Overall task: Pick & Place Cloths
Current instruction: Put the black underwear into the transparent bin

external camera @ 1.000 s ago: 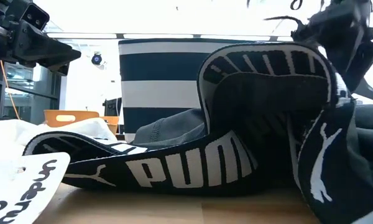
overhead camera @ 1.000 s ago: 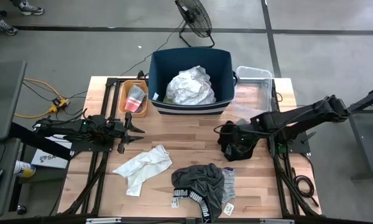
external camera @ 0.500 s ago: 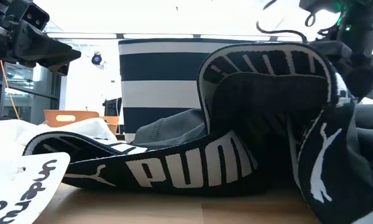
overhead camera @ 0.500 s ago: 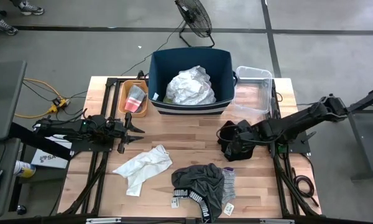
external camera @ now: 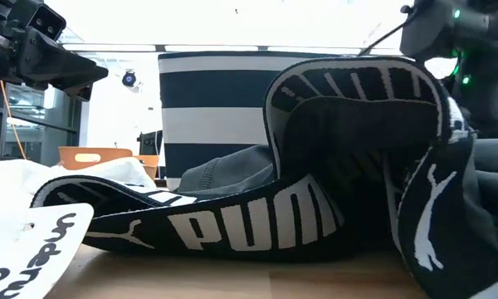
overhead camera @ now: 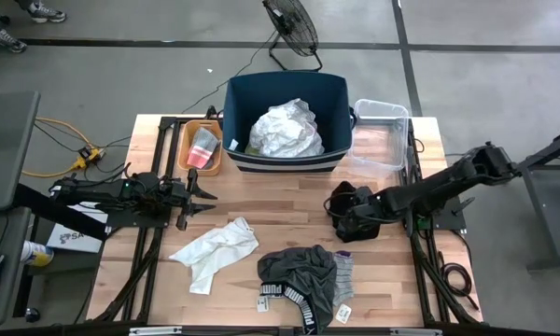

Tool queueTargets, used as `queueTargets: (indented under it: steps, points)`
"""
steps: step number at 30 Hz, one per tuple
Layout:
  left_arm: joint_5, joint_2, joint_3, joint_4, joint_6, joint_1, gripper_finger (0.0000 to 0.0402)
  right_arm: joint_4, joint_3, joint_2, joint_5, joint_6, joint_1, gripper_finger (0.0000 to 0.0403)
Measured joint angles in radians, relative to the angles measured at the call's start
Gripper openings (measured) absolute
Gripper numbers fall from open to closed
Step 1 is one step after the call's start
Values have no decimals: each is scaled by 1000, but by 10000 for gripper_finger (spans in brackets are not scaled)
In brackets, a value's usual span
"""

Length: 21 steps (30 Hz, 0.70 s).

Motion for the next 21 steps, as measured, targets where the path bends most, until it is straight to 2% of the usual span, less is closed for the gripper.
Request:
queueTargets:
  steps: [8,12,16,21]
  points:
    - [0,0,0,0,0,0,113,16,-5,119,-2,65,-29,390]
    - [0,0,0,0,0,0,113,53,1,158,-20,65,-37,376]
    - [0,0,0,0,0,0,113,74,2,165,-27,60,-37,337]
    - [0,0,0,0,0,0,113,86,2,164,-33,53,-38,262]
